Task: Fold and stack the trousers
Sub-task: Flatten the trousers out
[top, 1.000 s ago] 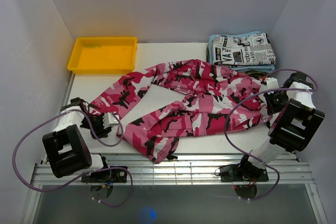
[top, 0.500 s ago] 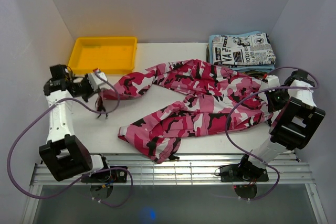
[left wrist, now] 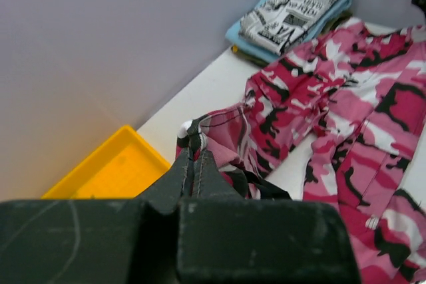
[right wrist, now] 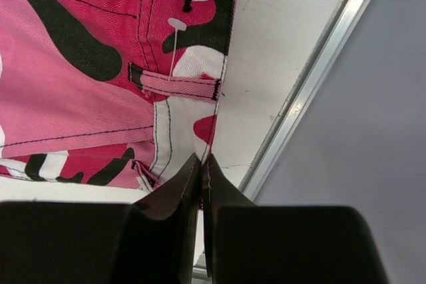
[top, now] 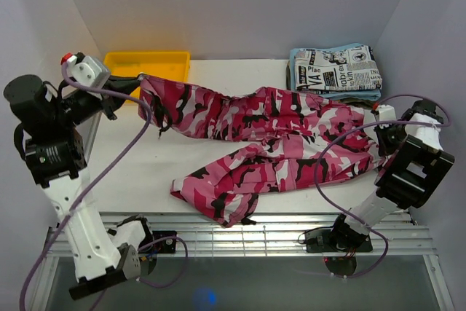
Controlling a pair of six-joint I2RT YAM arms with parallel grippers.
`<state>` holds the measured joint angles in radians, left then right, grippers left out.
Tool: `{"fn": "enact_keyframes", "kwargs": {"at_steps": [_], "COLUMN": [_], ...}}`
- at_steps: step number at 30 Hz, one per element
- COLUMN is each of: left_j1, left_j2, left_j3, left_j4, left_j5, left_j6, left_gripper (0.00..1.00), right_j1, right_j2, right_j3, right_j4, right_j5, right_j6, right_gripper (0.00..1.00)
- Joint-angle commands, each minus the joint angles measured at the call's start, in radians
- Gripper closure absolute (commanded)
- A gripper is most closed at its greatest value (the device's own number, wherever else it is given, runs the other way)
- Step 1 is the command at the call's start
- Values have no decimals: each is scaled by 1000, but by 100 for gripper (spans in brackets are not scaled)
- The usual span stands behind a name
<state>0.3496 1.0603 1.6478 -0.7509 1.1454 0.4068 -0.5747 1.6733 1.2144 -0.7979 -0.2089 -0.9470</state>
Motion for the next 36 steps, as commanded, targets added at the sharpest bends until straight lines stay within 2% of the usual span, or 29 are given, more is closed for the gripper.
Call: {"fn": "enact_keyframes", "kwargs": {"at_steps": [1, 5, 6, 10, 13, 16, 17, 19, 21, 22, 23, 24, 25, 26, 27, 28, 30, 31, 32, 34, 36], "left_j1": [-4, -4, -4, -4, -1, -1, 2, 17, 41, 81, 107, 142, 155, 155, 155, 157, 137, 97, 3, -88, -124], "left_j2": [-101, -77, -68, 27, 118, 228, 263, 400, 580, 760, 862, 959, 971, 928, 879, 807, 700, 679, 658, 682, 734], "left_j3": [-22, -28, -39, -135, -255, -360, -379, -401, -338, -259, -97, 41, 72, 46, 5, -63, -178, -206, -271, -316, -316], "left_j4": [211, 170, 168, 173, 232, 353, 416, 478, 522, 522, 472, 397, 383, 406, 438, 440, 371, 314, 289, 288, 286], "left_j5": [-59, -223, -316, -453, -510, -552, -611, -674, -789, -829, -831, -785, -748, -765, -782, -768, -551, -553, -590, -668, -694], "left_j6": [-385, -439, -436, -355, -290, -246, -243, -235, -235, -267, -289, -337, -356, -344, -320, -253, -75, -30, 19, 4, -34], "left_gripper": [100, 100, 100, 100, 100, 100, 100, 100, 100, 100, 76, 60, 55, 37, 26, 21, 23, 24, 28, 34, 35], "right_j1": [-25, -33, -33, -33, -31, -30, -30, -27, -17, -13, -10, -8, -8, -8, -8, -8, -8, -8, -7, -7, -7], "right_j2": [11, 32, 37, 49, 57, 62, 63, 63, 68, 71, 81, 85, 82, 78, 71, 66, 52, 49, 46, 55, 60], "right_j3": [33, 54, 59, 82, 100, 109, 114, 117, 120, 123, 128, 126, 116, 103, 96, 86, 70, 62, 62, 69, 74], "right_j4": [51, 51, 51, 34, 6, -15, -20, -29, -32, -31, -34, -32, -26, -15, -14, -14, -11, -9, -12, -12, -15], "right_j5": [23, 43, 49, 46, 45, 46, 46, 43, 48, 46, 45, 39, 37, 36, 28, 11, 0, -4, -7, -1, 5], "right_j6": [-50, -50, -46, -36, -30, -27, -23, -18, -15, -13, -9, -7, -12, -16, -18, -16, -15, -9, 3, 14, 20], "right_gripper": [92, 92, 92, 92, 92, 92, 92, 92, 92, 92, 92, 92, 92, 92, 92, 92, 92, 92, 92, 92, 92]}}
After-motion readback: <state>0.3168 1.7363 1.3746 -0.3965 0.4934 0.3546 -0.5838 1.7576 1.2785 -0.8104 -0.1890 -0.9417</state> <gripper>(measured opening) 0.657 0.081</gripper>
